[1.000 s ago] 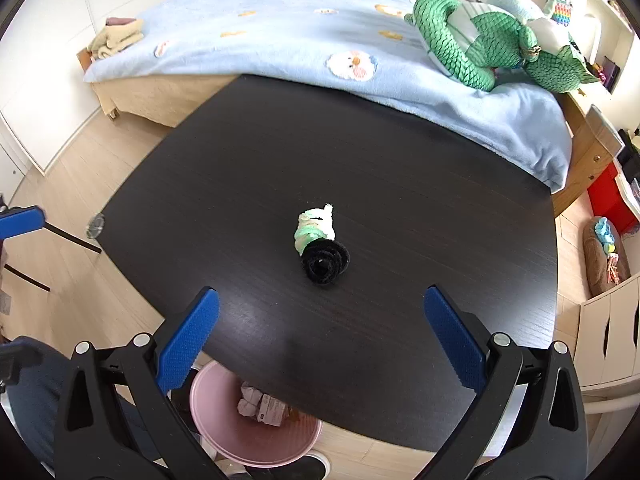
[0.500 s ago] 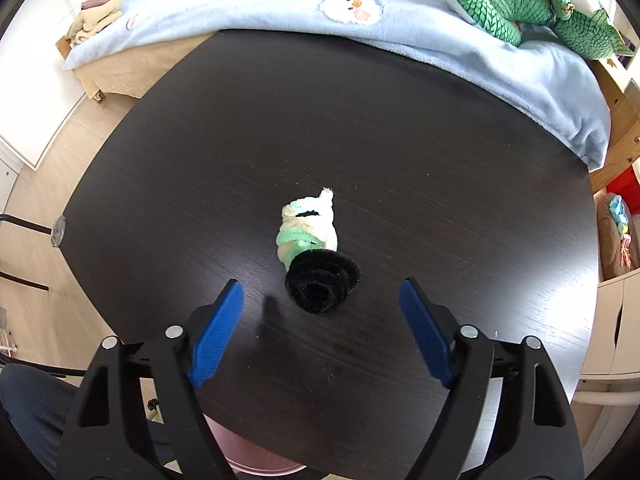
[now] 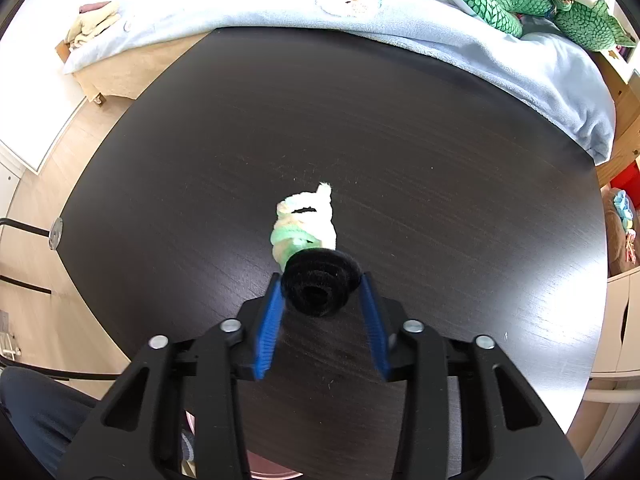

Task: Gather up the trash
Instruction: 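Lift the black ring with the right tool off the white-green coil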

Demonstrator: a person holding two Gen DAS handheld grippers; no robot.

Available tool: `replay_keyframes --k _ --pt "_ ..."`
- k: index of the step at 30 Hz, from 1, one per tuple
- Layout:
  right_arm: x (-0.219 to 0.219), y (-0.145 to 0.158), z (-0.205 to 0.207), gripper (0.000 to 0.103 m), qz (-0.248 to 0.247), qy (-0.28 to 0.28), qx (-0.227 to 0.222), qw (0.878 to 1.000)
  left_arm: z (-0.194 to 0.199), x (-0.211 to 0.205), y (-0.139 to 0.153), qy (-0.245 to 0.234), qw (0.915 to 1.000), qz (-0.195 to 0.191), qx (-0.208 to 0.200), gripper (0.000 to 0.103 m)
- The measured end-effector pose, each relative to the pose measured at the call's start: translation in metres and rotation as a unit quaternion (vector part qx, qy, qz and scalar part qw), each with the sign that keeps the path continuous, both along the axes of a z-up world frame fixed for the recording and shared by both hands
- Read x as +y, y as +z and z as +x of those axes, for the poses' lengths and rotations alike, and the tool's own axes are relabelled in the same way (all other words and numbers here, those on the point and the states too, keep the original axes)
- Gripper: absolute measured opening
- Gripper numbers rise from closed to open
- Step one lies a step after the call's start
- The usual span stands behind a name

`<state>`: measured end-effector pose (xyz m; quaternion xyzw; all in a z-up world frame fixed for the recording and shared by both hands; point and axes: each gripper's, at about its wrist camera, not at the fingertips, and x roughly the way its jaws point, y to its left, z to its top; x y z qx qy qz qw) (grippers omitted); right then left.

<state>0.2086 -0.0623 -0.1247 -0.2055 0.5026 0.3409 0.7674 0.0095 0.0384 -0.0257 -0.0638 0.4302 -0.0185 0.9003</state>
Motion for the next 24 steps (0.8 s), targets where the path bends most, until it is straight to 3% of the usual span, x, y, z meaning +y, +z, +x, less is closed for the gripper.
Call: replay_keyframes --k 4,24 --pt "-0.001 0.0 0.001 0.031 0.001 0.001 -0.002 1.0 0.001 0.0 -0.001 -0.001 1.0 0.0 0.0 0.095" --pt "-0.038 0.032 -0.013 0.031 0.024 -0.01 -0.01 1.0 0.03 -0.006 0.01 -0.028 0.9994 0.019 -0.006 0.095"
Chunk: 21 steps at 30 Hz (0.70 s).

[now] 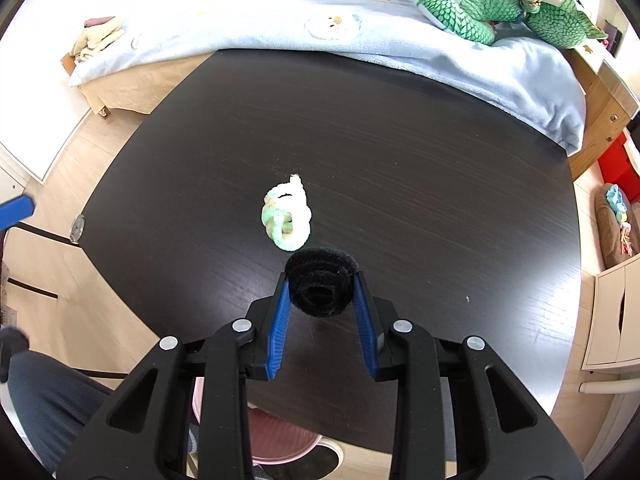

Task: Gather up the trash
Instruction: 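Lift the black ring with the right tool off the white-green coil, then close the left tool on the white-green coil while the right holds the black ring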

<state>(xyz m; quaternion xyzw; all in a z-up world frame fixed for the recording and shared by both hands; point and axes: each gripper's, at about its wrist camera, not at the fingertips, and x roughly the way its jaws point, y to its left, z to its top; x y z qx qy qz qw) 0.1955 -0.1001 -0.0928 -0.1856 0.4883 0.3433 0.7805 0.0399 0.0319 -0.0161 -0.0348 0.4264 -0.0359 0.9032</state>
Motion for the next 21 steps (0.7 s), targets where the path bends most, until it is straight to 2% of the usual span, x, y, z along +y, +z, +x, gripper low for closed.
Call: replay_keyframes --k 11,21 --pt "-0.023 0.015 -0.002 0.031 0.007 -0.005 -0.003 1.0 0.049 -0.004 0.005 -0.038 0.9992 0.012 0.006 0.095" --pt "-0.041 0.016 0.001 0.031 0.007 -0.017 0.004 1.0 0.101 -0.012 -0.015 -0.086 0.9955 0.008 0.04 0.095"
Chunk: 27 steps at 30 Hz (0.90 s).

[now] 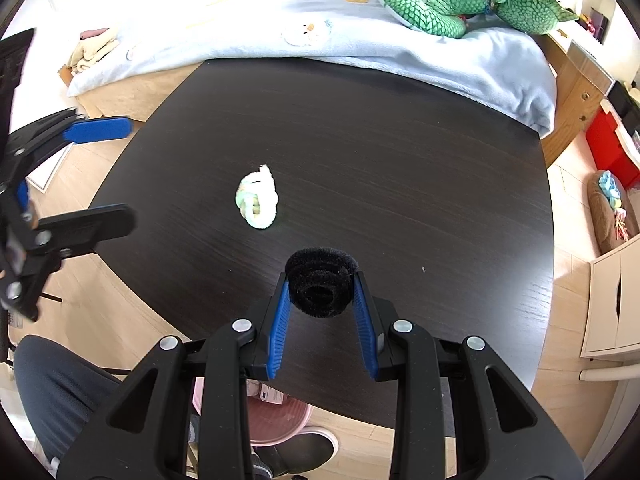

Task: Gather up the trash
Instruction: 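Close the left tool on the white-green coil while the right holds the black ring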

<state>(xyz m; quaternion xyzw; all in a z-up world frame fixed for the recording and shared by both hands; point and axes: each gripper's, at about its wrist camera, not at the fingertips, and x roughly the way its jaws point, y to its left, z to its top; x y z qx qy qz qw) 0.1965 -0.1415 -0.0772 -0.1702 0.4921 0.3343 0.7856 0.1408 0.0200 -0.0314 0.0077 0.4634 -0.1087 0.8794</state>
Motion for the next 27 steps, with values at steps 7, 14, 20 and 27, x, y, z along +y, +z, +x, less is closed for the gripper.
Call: replay_keyframes --k 7,14,20,27 --pt "-0.008 -0.004 0.001 0.031 -0.003 -0.004 0.004 1.0 0.032 -0.004 -0.032 -0.022 0.9985 -0.006 0.05 0.095" --pt "-0.014 -0.007 0.004 0.031 -0.006 -0.008 0.007 1.0 0.051 -0.009 -0.059 -0.038 0.9958 -0.002 0.084 0.095" --pt "-0.017 -0.01 0.006 0.031 -0.009 -0.008 0.011 1.0 0.06 -0.009 -0.069 -0.034 0.996 0.003 0.082 0.076" --pt "-0.016 -0.013 0.007 0.031 -0.012 -0.008 0.013 1.0 0.065 -0.01 -0.074 -0.03 0.9963 -0.009 0.08 0.063"
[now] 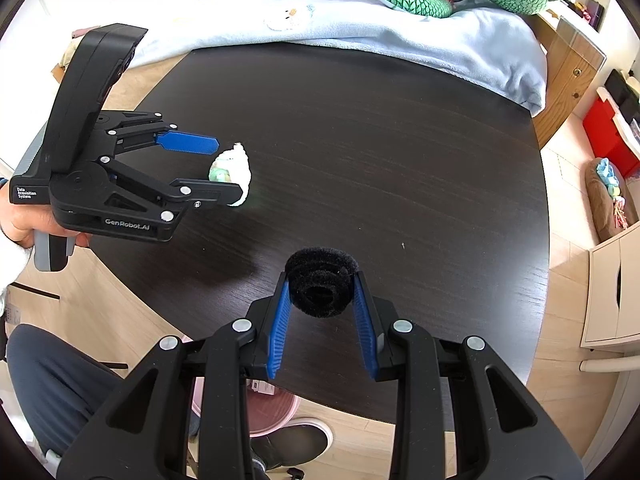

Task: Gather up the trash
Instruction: 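Close the left tool on the white-green coil while the right holds the black ring, then carry the black ring and white-green coil over the pink bin with both tools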

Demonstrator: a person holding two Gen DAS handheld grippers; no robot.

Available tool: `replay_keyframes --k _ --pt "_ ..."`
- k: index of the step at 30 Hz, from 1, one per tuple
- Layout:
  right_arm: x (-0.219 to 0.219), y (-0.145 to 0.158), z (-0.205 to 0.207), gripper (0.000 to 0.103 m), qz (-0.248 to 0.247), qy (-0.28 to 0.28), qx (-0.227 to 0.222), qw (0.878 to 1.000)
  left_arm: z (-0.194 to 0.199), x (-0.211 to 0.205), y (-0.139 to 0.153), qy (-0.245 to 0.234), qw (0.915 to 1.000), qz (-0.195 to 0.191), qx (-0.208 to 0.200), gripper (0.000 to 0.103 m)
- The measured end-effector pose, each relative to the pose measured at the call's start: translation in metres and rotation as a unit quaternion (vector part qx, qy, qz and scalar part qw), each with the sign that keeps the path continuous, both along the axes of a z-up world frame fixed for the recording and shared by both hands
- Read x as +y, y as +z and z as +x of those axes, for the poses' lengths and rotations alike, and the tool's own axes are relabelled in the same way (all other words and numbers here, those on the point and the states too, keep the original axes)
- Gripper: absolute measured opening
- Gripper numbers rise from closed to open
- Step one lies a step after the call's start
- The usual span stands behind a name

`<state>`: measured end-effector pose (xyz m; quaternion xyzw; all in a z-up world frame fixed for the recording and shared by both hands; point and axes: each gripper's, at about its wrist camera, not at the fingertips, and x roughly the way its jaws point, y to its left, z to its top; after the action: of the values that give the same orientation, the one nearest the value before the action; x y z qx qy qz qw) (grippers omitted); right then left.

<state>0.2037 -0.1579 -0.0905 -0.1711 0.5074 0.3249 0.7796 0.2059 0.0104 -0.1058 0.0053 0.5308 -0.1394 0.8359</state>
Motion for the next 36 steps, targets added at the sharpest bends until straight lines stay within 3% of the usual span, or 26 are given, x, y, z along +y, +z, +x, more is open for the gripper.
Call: replay_keyframes --k 4,8,11,23,36 --pt "0.001 -0.002 0.001 0.031 -0.001 0.0 0.002 1.0 0.0 -0.001 -0.004 -0.001 1.0 -0.001 0.006 0.05" --pt "0.002 -0.002 0.0 0.031 -0.001 0.001 0.002 1.0 -0.001 -0.001 -0.006 -0.001 0.9999 -0.006 0.016 0.025" --pt "0.003 -0.002 -0.001 0.031 0.002 0.001 0.001 1.0 -0.005 -0.002 -0.005 0.004 0.9999 0.002 0.014 0.018" --pt "0.0 0.014 -0.018 0.031 0.025 0.002 -0.016 1.0 -0.053 -0.01 0.038 0.022 0.9986 0.037 -0.032 0.018" --pt "-0.016 0.045 -0.071 0.031 0.051 0.008 -0.056 0.997 -0.127 -0.015 0.083 0.05 0.9943 0.055 -0.075 0.018"
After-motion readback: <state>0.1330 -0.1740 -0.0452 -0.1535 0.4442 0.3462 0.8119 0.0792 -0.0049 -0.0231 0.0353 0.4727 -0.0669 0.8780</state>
